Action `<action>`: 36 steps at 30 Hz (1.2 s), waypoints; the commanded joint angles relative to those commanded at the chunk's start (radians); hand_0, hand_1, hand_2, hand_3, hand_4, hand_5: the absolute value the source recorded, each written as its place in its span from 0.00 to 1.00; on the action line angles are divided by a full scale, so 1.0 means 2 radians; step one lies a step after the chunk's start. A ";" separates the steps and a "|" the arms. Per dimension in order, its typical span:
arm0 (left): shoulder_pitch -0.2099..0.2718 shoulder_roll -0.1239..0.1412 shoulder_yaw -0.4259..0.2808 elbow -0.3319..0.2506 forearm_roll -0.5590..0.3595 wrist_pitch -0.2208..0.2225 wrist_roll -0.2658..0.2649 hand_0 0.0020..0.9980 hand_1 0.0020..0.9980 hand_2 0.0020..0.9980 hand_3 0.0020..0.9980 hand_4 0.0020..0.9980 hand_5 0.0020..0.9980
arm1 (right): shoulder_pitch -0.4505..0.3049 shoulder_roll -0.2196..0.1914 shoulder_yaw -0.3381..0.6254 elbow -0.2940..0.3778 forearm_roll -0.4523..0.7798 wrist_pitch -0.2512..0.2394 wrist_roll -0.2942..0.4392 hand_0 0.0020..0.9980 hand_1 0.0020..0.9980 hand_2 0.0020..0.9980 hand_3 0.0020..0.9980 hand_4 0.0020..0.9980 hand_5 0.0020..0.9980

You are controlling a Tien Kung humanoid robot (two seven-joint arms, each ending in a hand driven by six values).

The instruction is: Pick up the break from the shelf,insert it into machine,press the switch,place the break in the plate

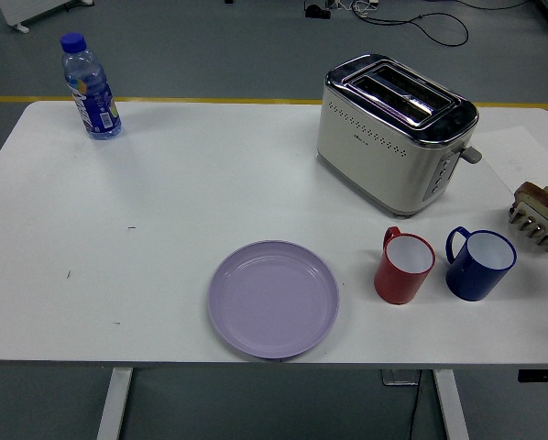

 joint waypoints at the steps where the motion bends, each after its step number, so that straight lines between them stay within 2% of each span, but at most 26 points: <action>1: 0.000 0.000 0.000 0.000 0.000 0.000 0.000 0.62 0.52 0.51 0.60 0.43 0.89 | 0.001 -0.001 -0.003 0.000 -0.013 0.004 -0.003 0.93 0.85 0.90 0.88 0.85 0.10; 8: 0.000 0.000 0.005 0.000 -0.004 0.004 0.000 0.62 0.52 0.51 0.59 0.43 0.89 | 0.012 -0.004 -0.032 -0.004 -0.150 0.027 -0.023 0.94 0.86 0.91 0.88 0.86 0.10; 11: 0.000 0.000 0.009 0.000 -0.007 0.004 0.001 0.62 0.52 0.50 0.59 0.42 0.89 | 0.019 -0.001 -0.044 -0.010 -0.211 0.036 -0.042 0.96 0.87 0.92 0.88 0.86 0.11; 19: 0.000 0.000 0.016 0.000 -0.011 0.006 0.001 0.61 0.52 0.50 0.59 0.42 0.90 | 0.037 0.001 -0.071 -0.037 -0.369 0.031 -0.064 0.97 0.87 0.92 0.89 0.85 0.12; 28: -0.001 0.000 0.021 0.000 -0.016 0.007 0.002 0.61 0.51 0.49 0.58 0.42 0.90 | 0.062 0.006 -0.084 -0.065 -0.362 0.036 -0.085 0.96 0.87 0.92 0.89 0.84 0.13; 29: -0.001 0.000 0.021 0.000 -0.016 0.008 0.002 0.61 0.51 0.49 0.58 0.41 0.91 | 0.063 0.006 -0.084 -0.066 -0.361 0.036 -0.085 0.92 0.84 0.90 0.86 0.84 0.13; 31: -0.001 0.000 0.022 0.000 -0.017 0.008 0.002 0.61 0.51 0.49 0.58 0.41 0.91 | 0.067 0.007 -0.087 -0.073 -0.361 0.035 -0.091 0.92 0.84 0.90 0.86 0.84 0.13; 34: -0.001 0.000 0.024 0.000 -0.021 0.009 0.002 0.61 0.51 0.49 0.58 0.41 0.91 | 0.080 0.008 -0.096 -0.090 -0.364 0.024 -0.100 0.92 0.84 0.90 0.86 0.84 0.13; 35: -0.001 0.000 0.024 0.000 -0.021 0.009 0.002 0.61 0.51 0.49 0.58 0.41 0.91 | 0.081 0.008 -0.096 -0.091 -0.365 0.023 -0.100 0.83 0.78 0.83 0.83 0.83 0.14; 36: -0.001 0.000 0.024 0.000 -0.021 0.009 0.002 0.61 0.51 0.49 0.58 0.41 0.91 | 0.085 0.008 -0.099 -0.095 -0.368 0.020 -0.102 0.83 0.78 0.83 0.83 0.83 0.14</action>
